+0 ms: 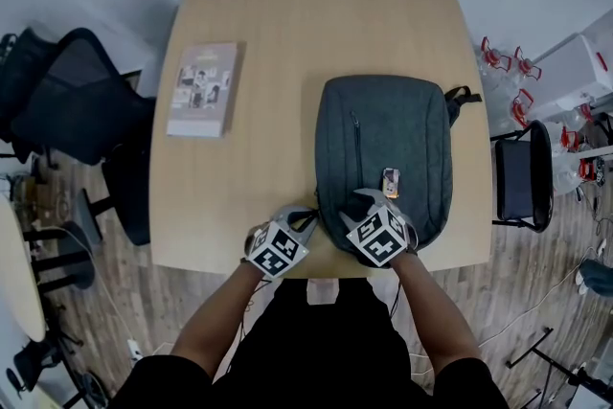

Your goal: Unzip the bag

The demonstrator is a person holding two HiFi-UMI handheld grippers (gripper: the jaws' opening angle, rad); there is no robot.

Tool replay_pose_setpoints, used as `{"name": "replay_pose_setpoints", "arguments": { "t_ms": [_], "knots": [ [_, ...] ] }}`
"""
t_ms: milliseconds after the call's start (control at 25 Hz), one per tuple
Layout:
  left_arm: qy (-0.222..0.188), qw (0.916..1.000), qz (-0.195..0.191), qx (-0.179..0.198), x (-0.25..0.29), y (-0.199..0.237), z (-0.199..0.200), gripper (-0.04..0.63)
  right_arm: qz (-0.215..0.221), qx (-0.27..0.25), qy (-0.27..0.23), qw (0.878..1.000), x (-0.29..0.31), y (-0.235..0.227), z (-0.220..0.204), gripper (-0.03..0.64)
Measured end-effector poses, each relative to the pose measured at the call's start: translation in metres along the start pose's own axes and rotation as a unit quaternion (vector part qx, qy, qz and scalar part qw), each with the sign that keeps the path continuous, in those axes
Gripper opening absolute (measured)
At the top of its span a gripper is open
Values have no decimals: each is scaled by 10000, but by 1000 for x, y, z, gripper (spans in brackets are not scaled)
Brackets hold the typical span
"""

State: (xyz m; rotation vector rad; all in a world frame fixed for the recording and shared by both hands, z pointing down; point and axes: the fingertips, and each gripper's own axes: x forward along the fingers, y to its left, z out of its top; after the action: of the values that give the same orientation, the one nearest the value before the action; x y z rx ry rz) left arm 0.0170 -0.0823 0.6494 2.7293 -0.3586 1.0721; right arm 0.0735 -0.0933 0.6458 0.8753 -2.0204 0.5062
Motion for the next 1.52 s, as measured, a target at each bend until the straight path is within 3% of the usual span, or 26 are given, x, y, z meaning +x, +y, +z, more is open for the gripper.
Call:
{"name": "replay_pose_setpoints", "arguments": {
  "t_ms": [400, 720, 880, 1160, 1520],
  "knots": [
    [243, 9993, 6, 269, -10, -7, -8, 34, -280, 560, -231, 9978, 14, -12, 21, 178],
    [161, 9996, 220, -16, -14, 0, -11, 38, -483, 782, -355, 9951, 24, -21, 34, 173],
    [148, 9982, 503, -308, -15, 23, -16, 25, -343, 791, -486, 9951, 25, -22, 41, 173],
    [-54, 9973, 610, -392, -15, 31, -10, 25, -25, 513, -872, 9949, -21, -5, 36, 173],
    [20, 9959, 885, -168, -5, 35, -6, 29, -76, 318, -817, 9961, -49, 18, 4, 173]
  ]
}}
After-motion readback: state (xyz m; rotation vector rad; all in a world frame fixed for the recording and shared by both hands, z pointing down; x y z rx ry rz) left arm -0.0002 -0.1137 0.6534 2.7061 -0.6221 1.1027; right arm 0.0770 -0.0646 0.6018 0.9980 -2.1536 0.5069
